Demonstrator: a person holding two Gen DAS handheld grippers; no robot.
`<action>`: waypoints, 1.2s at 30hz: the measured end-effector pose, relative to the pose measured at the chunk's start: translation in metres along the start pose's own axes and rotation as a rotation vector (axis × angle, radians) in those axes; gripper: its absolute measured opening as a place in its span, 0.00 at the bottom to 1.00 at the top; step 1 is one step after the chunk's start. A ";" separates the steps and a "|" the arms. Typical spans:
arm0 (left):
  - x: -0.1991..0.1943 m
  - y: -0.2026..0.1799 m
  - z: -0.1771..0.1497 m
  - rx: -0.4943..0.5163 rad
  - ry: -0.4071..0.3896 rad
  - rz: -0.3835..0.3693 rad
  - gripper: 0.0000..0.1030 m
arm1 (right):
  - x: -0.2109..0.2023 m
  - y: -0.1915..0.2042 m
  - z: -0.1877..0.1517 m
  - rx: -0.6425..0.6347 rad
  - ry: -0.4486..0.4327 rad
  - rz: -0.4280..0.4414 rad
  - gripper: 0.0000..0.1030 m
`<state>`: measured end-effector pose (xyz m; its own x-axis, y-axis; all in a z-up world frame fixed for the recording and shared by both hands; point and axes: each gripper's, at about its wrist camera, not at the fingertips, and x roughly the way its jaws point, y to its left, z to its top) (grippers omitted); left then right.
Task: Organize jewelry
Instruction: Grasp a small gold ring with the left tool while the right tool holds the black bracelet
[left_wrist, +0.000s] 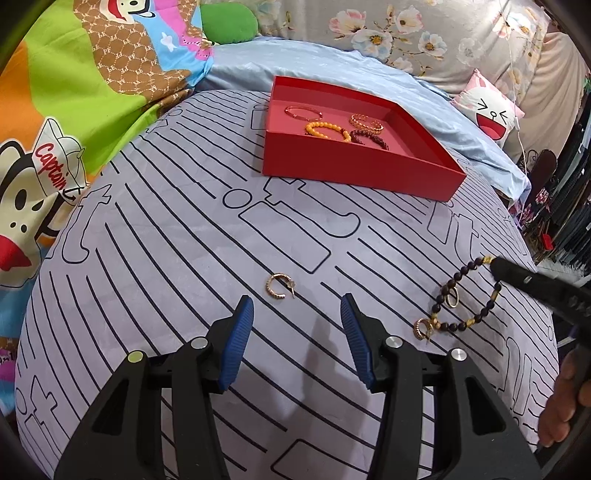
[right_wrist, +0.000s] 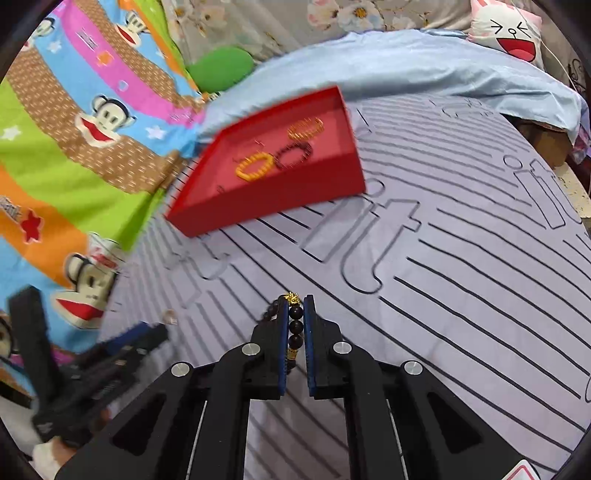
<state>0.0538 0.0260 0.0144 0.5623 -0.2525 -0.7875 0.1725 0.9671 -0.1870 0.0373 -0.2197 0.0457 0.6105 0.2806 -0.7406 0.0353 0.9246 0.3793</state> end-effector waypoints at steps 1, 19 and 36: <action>-0.001 -0.002 -0.001 0.003 -0.001 -0.003 0.45 | -0.004 0.002 0.001 -0.003 -0.008 0.004 0.07; 0.002 -0.073 -0.010 0.130 0.028 -0.121 0.45 | -0.029 -0.054 -0.041 0.067 0.010 -0.165 0.07; 0.045 -0.120 0.005 0.139 0.065 -0.141 0.43 | -0.029 -0.074 -0.041 0.107 0.019 -0.143 0.07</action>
<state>0.0622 -0.1021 0.0039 0.4723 -0.3783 -0.7961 0.3581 0.9077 -0.2188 -0.0149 -0.2855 0.0162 0.5781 0.1544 -0.8012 0.2052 0.9229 0.3259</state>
